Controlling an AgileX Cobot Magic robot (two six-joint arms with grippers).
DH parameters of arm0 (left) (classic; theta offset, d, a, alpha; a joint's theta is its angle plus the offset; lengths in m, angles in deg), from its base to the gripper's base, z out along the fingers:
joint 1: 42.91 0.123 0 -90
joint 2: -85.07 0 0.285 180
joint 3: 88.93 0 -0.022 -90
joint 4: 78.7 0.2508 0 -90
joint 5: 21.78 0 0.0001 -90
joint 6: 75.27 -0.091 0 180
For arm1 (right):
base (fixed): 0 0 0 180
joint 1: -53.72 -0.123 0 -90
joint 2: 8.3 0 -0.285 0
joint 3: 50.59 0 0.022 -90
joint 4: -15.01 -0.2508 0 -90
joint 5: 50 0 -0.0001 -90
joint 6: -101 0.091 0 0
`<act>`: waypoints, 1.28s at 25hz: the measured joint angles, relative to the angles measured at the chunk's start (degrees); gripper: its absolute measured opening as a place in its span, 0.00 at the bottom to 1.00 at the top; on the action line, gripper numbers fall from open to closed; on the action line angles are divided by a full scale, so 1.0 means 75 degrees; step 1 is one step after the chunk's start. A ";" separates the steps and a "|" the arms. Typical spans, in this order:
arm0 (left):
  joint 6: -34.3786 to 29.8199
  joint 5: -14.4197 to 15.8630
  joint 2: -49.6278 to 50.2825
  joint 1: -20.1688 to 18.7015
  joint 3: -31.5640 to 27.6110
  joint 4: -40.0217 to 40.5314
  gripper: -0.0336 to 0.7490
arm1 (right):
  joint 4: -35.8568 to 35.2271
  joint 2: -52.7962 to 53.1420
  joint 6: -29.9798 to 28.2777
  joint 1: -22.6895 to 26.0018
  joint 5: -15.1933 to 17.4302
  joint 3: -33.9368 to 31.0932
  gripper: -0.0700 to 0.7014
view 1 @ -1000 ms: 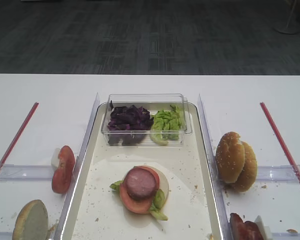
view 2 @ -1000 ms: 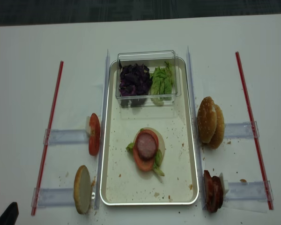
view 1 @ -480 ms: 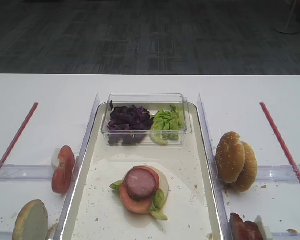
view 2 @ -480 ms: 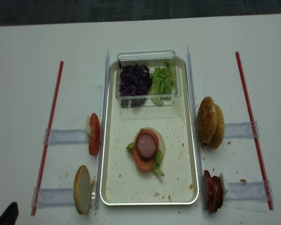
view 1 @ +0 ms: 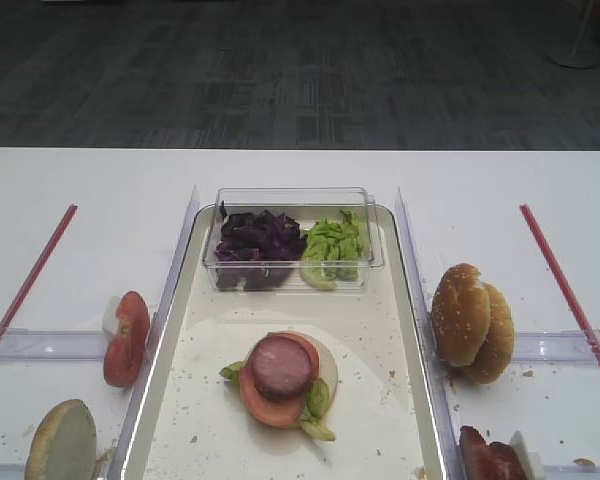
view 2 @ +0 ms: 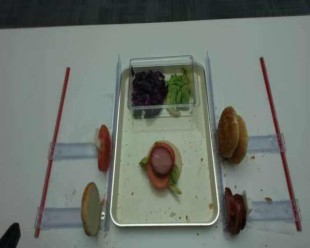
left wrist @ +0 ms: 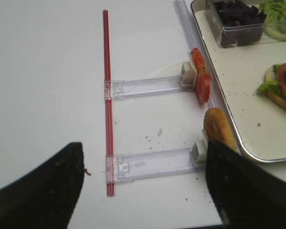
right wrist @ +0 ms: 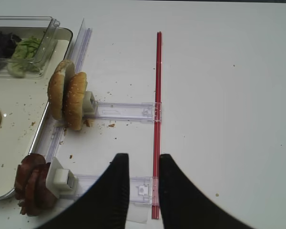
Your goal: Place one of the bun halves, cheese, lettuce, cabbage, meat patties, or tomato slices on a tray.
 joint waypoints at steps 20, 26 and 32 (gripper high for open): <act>0.0000 0.0000 0.0000 0.0000 0.0000 0.0000 0.67 | 0.0000 0.0000 0.0000 0.0000 0.0000 0.0000 0.34; 0.0000 0.0000 0.0000 0.0000 0.0000 0.0000 0.67 | 0.0000 0.0000 0.0000 0.0000 0.0000 0.0000 0.34; 0.0000 0.0000 0.0000 0.0000 0.0000 0.0000 0.67 | 0.0000 0.0000 0.0000 0.0000 0.0000 0.0000 0.33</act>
